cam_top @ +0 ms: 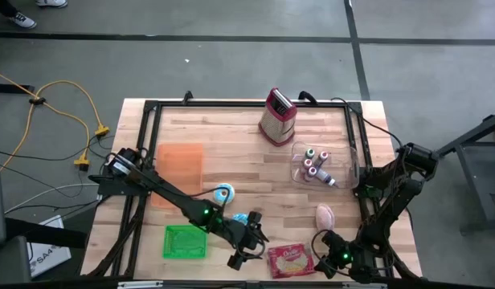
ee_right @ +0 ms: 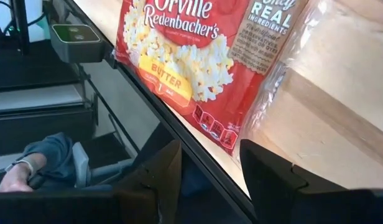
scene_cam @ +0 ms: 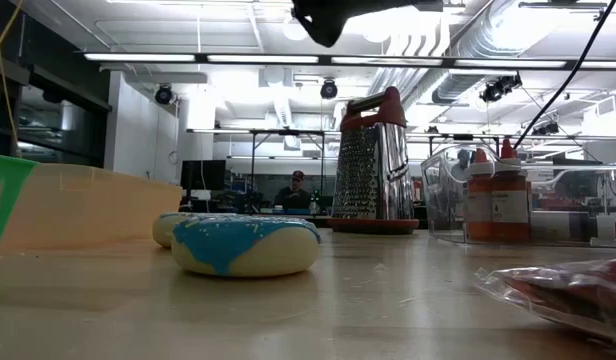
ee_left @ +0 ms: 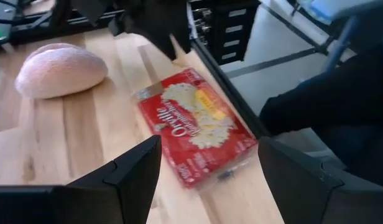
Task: Pick & Place Food Item
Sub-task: Put the popcorn bag into the orange bin
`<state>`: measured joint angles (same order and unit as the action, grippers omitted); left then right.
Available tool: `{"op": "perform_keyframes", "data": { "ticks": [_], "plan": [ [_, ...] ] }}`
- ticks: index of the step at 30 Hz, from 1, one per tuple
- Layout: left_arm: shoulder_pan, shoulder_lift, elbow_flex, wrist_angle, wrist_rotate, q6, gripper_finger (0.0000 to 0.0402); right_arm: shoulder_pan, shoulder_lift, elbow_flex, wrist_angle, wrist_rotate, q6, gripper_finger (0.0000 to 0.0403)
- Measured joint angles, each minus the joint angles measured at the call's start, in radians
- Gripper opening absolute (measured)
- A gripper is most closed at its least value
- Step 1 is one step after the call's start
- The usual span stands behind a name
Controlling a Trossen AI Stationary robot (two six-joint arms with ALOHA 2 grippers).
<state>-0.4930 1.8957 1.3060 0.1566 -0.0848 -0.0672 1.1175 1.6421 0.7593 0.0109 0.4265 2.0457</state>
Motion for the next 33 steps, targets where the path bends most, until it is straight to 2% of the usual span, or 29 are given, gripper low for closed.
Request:
{"op": "perform_keyframes", "data": {
  "ticks": [7, 15, 29, 33],
  "plan": [
    [0.017, 0.034, 0.000, -0.014, -0.025, -0.008, 0.0262, 0.002, 0.000, 0.000, -0.043, 0.012, 0.052, 0.0152],
    [0.013, 0.066, 0.001, -0.015, 0.023, -0.001, 0.0262, 0.016, 0.000, 0.000, -0.061, 0.011, 0.140, 0.0152],
    [0.005, 0.105, 0.000, 0.014, 0.039, 0.070, 0.0262, 0.029, 0.026, 0.000, -0.080, 0.044, 0.240, 0.0152],
    [0.004, 0.112, 0.000, 0.038, 0.042, 0.051, 0.0262, 0.046, 0.048, 0.000, -0.065, 0.047, 0.263, 0.0152]
  ]
}}
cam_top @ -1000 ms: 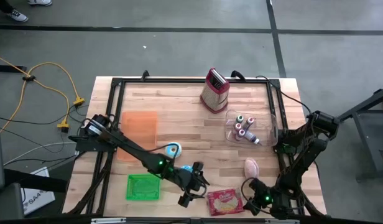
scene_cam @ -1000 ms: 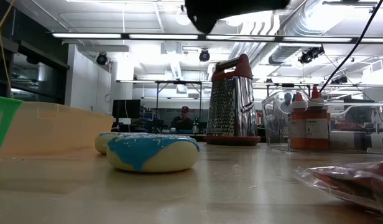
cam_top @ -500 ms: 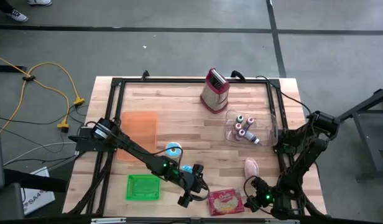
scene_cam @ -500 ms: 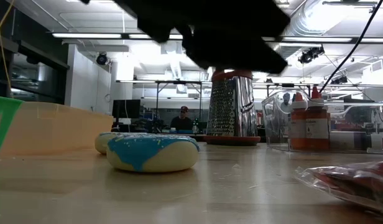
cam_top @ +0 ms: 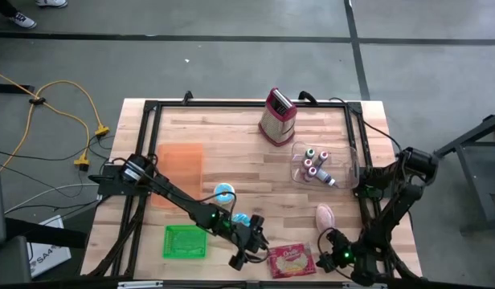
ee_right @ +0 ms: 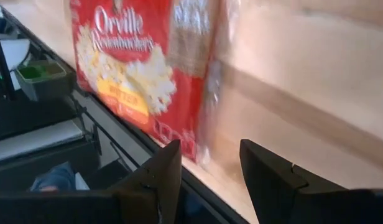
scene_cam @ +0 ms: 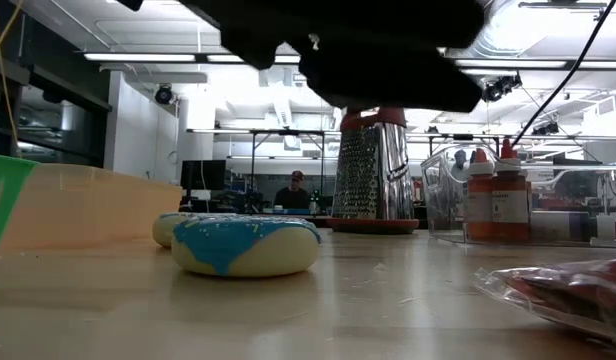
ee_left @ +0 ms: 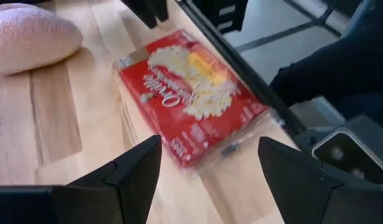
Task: Pick & Place Food Item
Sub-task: Put the popcorn bag into the orange bin
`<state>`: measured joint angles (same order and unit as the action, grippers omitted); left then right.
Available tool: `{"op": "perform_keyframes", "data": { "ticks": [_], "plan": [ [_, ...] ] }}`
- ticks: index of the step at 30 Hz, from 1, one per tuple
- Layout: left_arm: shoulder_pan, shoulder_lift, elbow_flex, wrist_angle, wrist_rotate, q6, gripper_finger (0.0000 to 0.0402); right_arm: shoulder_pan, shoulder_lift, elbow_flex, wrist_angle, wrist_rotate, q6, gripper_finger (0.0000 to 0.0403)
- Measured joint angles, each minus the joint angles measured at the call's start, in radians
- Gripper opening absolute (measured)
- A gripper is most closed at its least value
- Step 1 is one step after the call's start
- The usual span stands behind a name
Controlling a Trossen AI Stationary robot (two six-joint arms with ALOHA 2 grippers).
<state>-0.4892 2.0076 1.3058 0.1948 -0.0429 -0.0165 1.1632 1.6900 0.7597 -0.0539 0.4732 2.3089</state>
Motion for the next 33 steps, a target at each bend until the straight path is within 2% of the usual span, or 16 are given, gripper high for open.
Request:
{"op": "perform_keyframes", "data": {
  "ticks": [14, 22, 33],
  "plan": [
    [0.007, 0.002, 0.001, 0.001, -0.001, -0.034, 0.0262, -0.007, 0.012, 0.000, 0.026, 0.014, 0.018, 0.0152],
    [0.006, 0.002, 0.000, 0.001, -0.002, -0.037, 0.0262, -0.070, 0.015, 0.000, 0.020, -0.089, -0.037, 0.0152],
    [0.000, 0.002, 0.001, 0.000, -0.004, -0.037, 0.0262, -0.084, 0.015, 0.000, 0.027, -0.106, -0.052, 0.0152]
  ]
}}
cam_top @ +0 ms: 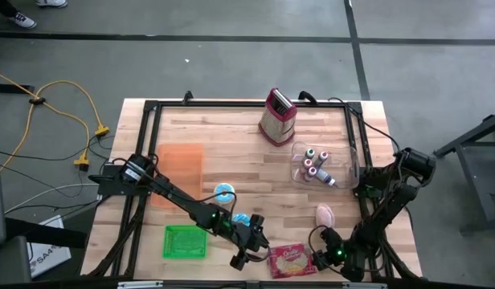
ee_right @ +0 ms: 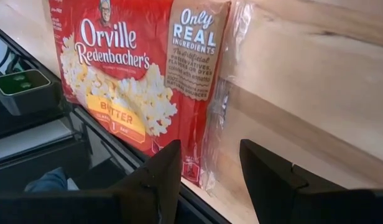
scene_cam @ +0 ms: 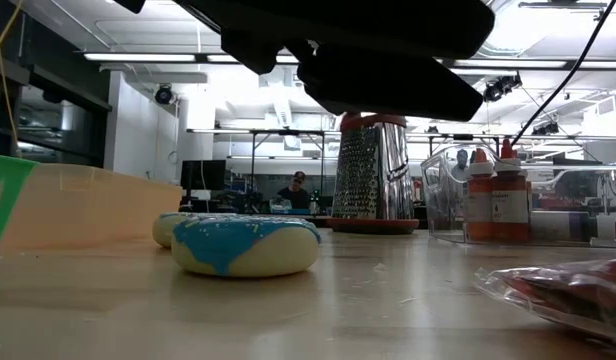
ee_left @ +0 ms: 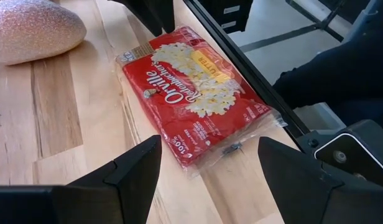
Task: Pick & Place Food Item
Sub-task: Put the popcorn bag into the orange bin
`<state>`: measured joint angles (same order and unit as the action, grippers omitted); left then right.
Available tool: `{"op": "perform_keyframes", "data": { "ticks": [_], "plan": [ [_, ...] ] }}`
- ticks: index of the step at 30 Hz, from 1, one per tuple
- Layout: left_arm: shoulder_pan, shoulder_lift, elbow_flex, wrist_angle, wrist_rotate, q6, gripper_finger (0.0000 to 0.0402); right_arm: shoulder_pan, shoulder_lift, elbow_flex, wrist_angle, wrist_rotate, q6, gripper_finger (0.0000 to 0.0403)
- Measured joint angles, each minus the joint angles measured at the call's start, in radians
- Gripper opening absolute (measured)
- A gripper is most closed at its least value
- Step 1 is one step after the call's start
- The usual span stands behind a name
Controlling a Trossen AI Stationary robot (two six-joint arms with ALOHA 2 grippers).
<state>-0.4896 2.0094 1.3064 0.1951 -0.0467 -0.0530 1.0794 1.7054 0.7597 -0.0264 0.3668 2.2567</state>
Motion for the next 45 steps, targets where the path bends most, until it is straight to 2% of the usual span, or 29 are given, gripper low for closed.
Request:
{"op": "perform_keyframes", "data": {
  "ticks": [26, 32, 35, 45],
  "plan": [
    [0.000, 0.000, 0.000, 0.000, 0.004, -0.019, 0.0262, -0.026, 0.013, 0.000, 0.045, -0.033, 0.034, 0.0152],
    [0.000, 0.000, 0.000, -0.005, 0.004, -0.019, 0.0262, -0.050, 0.092, 0.001, 0.203, -0.052, 0.001, 0.0152],
    [0.000, 0.000, 0.000, -0.005, 0.003, -0.019, 0.0262, -0.060, 0.117, 0.002, 0.259, -0.037, -0.033, 0.0152],
    [0.000, 0.000, 0.000, -0.009, 0.003, -0.018, 0.0262, -0.064, 0.122, 0.003, 0.209, 0.048, -0.053, 0.0152]
  ]
}}
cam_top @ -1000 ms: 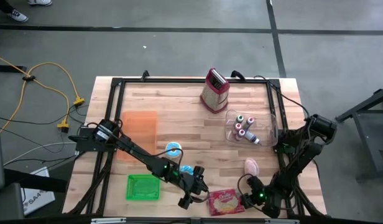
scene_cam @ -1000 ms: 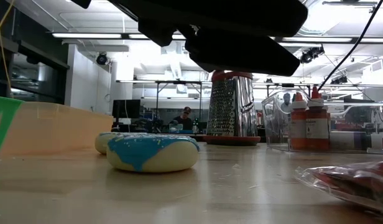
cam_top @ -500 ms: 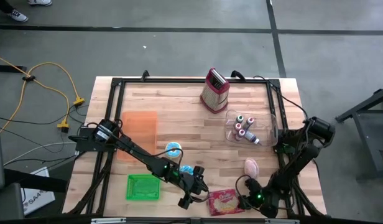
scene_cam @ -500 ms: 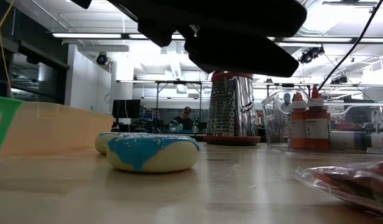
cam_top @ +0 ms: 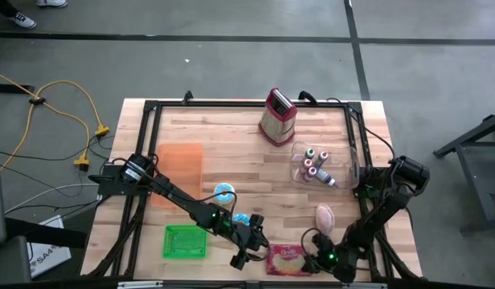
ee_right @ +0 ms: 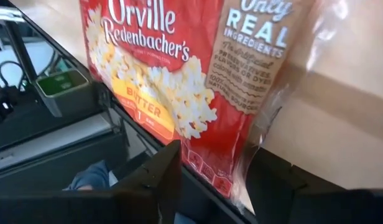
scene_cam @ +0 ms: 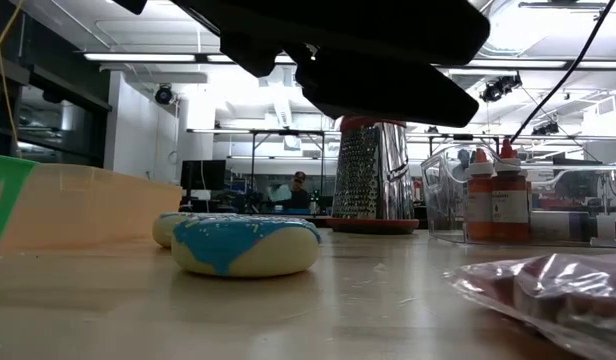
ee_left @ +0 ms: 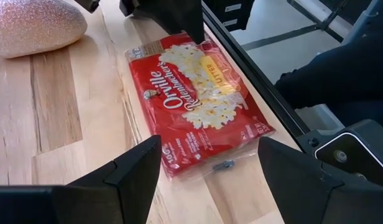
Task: Pick & Place Food Item
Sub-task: Put the popcorn bag into the orange bin
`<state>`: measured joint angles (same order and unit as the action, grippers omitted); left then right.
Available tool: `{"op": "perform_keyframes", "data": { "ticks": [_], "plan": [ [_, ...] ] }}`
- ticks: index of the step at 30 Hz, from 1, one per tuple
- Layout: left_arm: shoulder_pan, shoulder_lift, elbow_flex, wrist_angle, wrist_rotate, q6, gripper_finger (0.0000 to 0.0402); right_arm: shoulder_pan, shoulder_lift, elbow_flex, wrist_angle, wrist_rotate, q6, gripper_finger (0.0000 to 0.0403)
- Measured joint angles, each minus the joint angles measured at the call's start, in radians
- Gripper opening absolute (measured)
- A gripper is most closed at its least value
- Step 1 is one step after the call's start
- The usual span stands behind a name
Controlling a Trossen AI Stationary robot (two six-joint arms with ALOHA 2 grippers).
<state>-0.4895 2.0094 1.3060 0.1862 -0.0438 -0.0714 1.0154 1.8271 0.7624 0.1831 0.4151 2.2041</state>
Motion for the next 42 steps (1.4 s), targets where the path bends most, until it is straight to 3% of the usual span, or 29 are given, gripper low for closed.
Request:
{"op": "perform_keyframes", "data": {
  "ticks": [11, 24, 33, 42],
  "plan": [
    [0.000, 0.000, 0.000, 0.001, -0.003, -0.003, 0.0262, 0.000, 0.001, -0.001, -0.048, 0.083, -0.009, 0.0141],
    [0.000, 0.000, 0.000, 0.001, -0.003, -0.004, 0.0262, -0.002, 0.001, -0.002, -0.044, 0.088, -0.059, 0.0010],
    [0.000, 0.000, 0.000, 0.001, -0.002, -0.004, 0.0262, 0.006, -0.001, -0.004, -0.011, 0.084, -0.115, 0.0003],
    [0.000, 0.000, 0.000, 0.000, 0.001, -0.008, 0.0262, 0.003, -0.034, -0.007, -0.021, 0.163, -0.219, 0.0002]
  ]
}}
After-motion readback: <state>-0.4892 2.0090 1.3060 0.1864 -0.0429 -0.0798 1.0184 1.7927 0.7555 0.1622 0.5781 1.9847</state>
